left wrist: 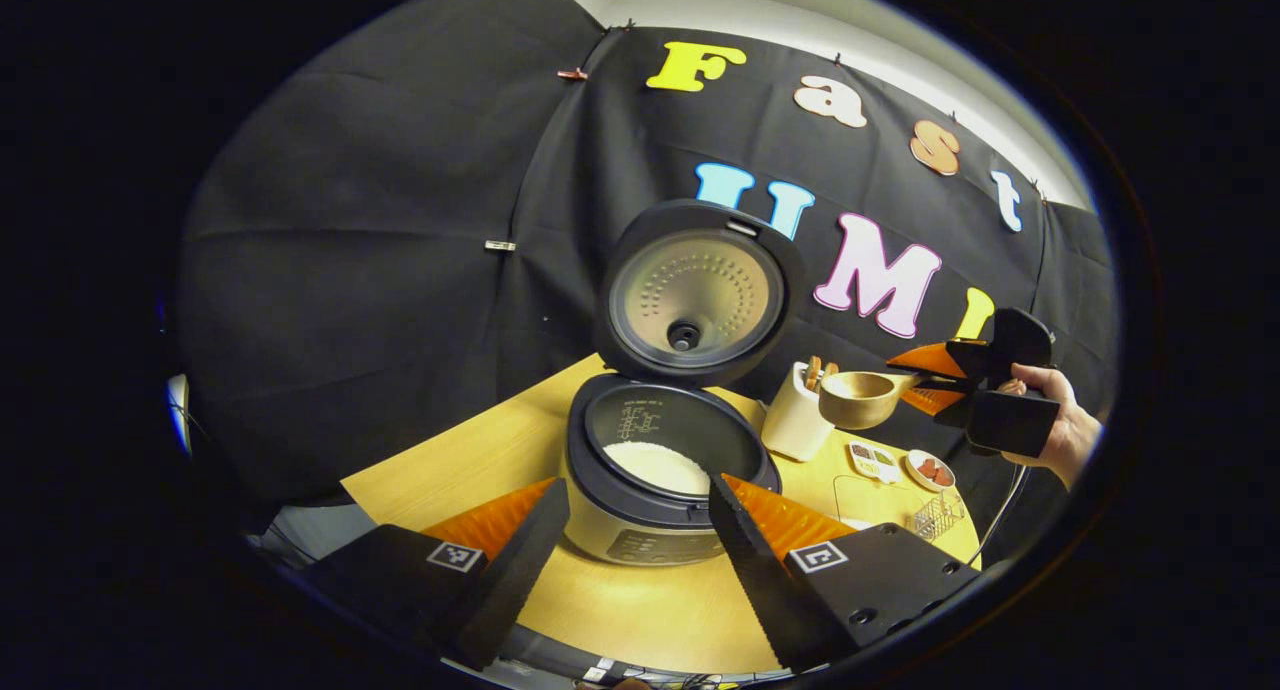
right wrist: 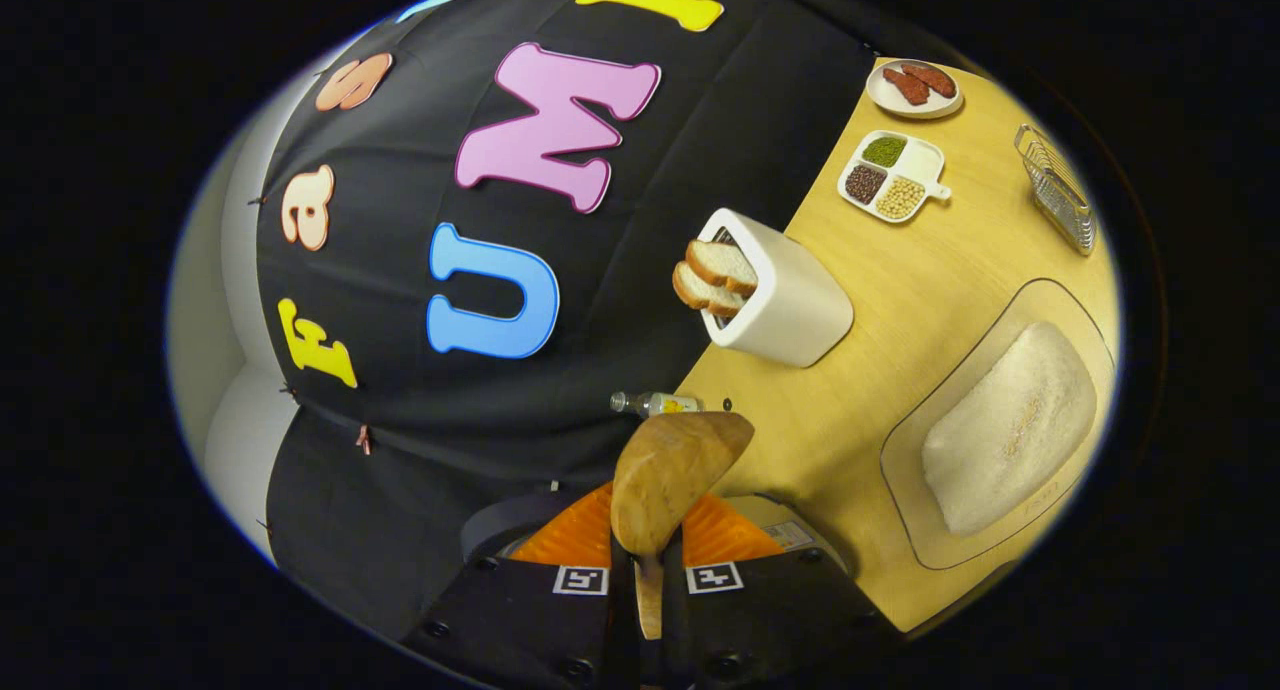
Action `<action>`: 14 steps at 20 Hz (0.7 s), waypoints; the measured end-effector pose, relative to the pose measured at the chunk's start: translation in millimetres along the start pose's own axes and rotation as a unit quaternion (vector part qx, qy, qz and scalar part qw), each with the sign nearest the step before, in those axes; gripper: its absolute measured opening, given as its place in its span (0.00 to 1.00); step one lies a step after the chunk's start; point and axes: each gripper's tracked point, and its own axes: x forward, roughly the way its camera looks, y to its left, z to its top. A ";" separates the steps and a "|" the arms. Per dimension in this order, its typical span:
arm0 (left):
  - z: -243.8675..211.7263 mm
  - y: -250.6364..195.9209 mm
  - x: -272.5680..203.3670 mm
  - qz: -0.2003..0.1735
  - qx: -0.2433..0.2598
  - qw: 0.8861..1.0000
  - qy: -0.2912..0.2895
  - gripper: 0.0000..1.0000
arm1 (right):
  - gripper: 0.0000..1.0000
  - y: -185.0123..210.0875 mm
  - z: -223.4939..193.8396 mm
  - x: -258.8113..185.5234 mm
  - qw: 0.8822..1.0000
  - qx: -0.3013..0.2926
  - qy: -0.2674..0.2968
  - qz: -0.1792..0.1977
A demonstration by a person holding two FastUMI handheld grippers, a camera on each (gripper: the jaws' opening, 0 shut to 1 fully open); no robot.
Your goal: Close the left gripper, press the button to open the rice cooker; take a wooden spoon from the chopstick holder with the right hand, scoop a spoonful of rice and pour it into the rice cooker, then put the wooden spoon back into the chopstick holder.
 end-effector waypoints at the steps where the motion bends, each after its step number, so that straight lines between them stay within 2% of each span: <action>1: 0.0 5.2 0.1 0.004 -0.002 1.000 -0.001 0.95 | 0.13 3.1 -8.2 8.2 1.000 -0.012 0.004 0.000; 5: 2.9 25.2 -0.8 0.018 -0.011 1.000 -0.002 0.95 | 0.13 21.8 -43.2 35.9 0.997 -0.080 0.017 0.008; 8: 6.1 38.2 0.1 0.026 -0.018 0.999 -0.003 0.95 | 0.13 35.4 -65.2 51.3 0.985 -0.172 0.016 0.015; 11: 10.1 49.9 2.6 0.034 -0.026 0.999 -0.006 0.95 | 0.13 48.1 -87.5 61.7 0.962 -0.270 0.018 0.032; 14: 12.3 60.8 5.0 0.043 -0.031 0.999 -0.007 0.95 | 0.13 54.6 -112.1 67.7 0.928 -0.368 0.019 0.051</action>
